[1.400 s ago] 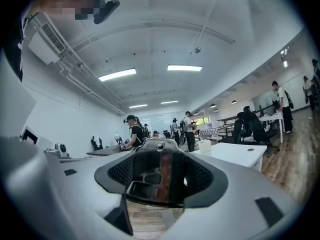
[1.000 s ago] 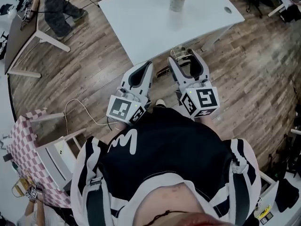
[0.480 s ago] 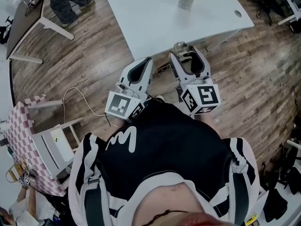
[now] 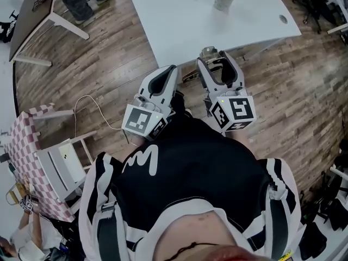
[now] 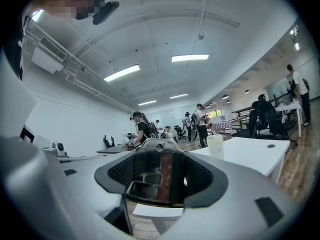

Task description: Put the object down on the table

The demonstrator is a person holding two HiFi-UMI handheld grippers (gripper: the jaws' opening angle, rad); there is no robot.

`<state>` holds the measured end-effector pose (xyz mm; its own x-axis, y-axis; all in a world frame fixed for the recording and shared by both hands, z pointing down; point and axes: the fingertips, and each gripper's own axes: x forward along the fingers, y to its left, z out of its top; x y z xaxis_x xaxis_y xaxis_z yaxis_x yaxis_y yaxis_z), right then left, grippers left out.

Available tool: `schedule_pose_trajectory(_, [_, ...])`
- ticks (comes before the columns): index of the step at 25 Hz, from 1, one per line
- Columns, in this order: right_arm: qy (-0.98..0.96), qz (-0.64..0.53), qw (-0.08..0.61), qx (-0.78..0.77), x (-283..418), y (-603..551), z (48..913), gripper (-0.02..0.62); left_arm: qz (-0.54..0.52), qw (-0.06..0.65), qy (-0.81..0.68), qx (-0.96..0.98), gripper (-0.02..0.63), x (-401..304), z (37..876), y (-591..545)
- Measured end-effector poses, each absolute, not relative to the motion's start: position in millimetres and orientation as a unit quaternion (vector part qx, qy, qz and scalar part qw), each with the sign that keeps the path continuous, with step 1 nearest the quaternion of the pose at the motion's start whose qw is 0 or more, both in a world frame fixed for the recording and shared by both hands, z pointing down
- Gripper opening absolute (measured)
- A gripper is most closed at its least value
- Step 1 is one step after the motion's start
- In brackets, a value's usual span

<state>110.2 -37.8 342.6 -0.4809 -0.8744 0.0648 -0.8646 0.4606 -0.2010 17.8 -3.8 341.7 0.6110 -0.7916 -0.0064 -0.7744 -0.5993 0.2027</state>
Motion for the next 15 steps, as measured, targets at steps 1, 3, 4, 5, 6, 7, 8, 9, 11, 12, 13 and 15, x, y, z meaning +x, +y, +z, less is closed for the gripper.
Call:
schedule_pose_trajectory(1, [0.854, -0.103, 0.023, -0.509, 109, -41, 343, 0.296, -0.047, 0.091, -0.438, 0.893, 0.006, 17, 343, -7])
schedule_pose_trajectory(3, [0.853, -0.102, 0.024, -0.511, 109, -48, 343, 0.296, -0.047, 0.093, -0.436, 0.894, 0.006, 15, 344, -16])
schedule_pose_trajectory(4, [0.852, -0.101, 0.024, -0.512, 108, -53, 343, 0.296, -0.048, 0.093, -0.435, 0.894, 0.006, 15, 344, -21])
schedule_pose_trajectory(5, [0.852, -0.101, 0.023, -0.514, 108, -58, 343, 0.296, -0.049, 0.093, -0.434, 0.895, 0.006, 14, 344, -26])
schedule_pose_trajectory(6, [0.851, -0.101, 0.022, -0.515, 107, -63, 344, 0.296, -0.049, 0.093, -0.433, 0.895, 0.006, 13, 344, -32])
schedule_pose_trajectory(7, [0.851, -0.101, 0.021, -0.515, 105, -68, 344, 0.296, -0.049, 0.093, -0.431, 0.896, 0.006, 12, 345, -39])
schedule_pose_trajectory(8, [0.850, -0.102, 0.020, -0.516, 103, -75, 345, 0.296, -0.048, 0.094, -0.429, 0.897, 0.006, 10, 345, -45])
schedule_pose_trajectory(9, [0.850, -0.102, 0.019, -0.517, 101, -82, 345, 0.296, -0.047, 0.094, -0.425, 0.899, 0.006, 9, 346, -52])
schedule_pose_trajectory(11, [0.847, -0.102, 0.018, -0.521, 97, -95, 344, 0.296, -0.044, 0.095, -0.416, 0.903, 0.006, 6, 348, -65])
schedule_pose_trajectory(12, [0.846, -0.100, 0.019, -0.523, 95, -101, 342, 0.296, -0.042, 0.096, -0.413, 0.905, 0.006, 4, 348, -72])
schedule_pose_trajectory(13, [0.845, -0.097, 0.021, -0.525, 93, -109, 340, 0.296, -0.042, 0.096, -0.410, 0.906, 0.006, 2, 347, -81])
schedule_pose_trajectory(15, [0.843, -0.093, 0.025, -0.529, 90, -125, 336, 0.296, -0.044, 0.093, -0.406, 0.908, 0.006, -2, 342, -101])
